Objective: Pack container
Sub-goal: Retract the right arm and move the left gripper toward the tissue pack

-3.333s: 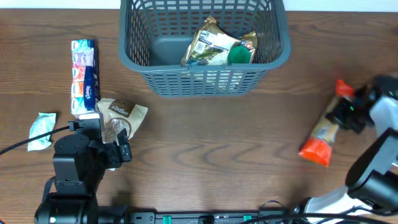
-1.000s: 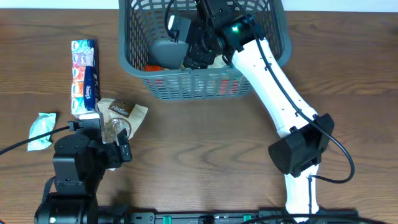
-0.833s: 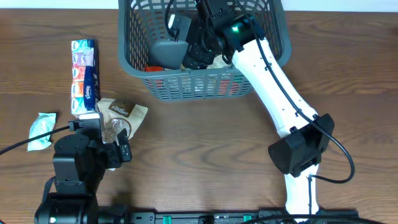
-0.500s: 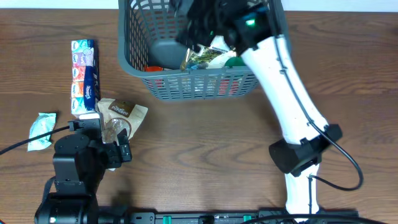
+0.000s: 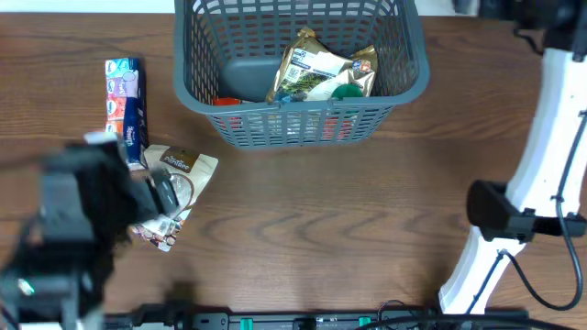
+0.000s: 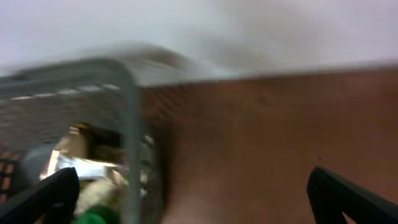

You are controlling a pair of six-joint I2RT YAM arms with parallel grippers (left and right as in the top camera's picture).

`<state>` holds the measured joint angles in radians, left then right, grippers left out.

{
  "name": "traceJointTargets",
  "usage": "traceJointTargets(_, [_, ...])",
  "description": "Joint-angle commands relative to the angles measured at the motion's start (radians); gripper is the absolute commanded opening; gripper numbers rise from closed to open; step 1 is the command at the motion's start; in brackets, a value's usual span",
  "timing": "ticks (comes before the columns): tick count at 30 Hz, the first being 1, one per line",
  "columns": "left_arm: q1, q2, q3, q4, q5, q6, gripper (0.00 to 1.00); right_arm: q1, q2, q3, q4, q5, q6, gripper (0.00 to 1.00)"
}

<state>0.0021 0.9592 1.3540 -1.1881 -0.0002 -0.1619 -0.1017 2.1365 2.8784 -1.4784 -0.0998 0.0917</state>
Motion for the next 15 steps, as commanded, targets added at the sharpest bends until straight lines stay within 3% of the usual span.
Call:
traceJointTargets(1, [0.059,0.197,0.264,-0.071,-0.014,-0.012,0.98,-0.043,0.003,-0.039,-0.015,-0.032,0.060,0.99])
traceJointTargets(5, [0.158,0.454,0.608,-0.150,0.020,0.102,0.98,-0.084,0.003,-0.098,-0.021,-0.027,0.032,0.99])
traceJointTargets(8, [0.221,0.594,0.766,-0.165,0.022,0.112,0.98,-0.104,0.003,-0.146,-0.022,0.015,0.031,0.99])
traceJointTargets(15, [0.314,0.800,0.823,-0.161,0.021,0.115,0.98,-0.146,0.003,-0.289,-0.017,0.070,0.050,0.99])
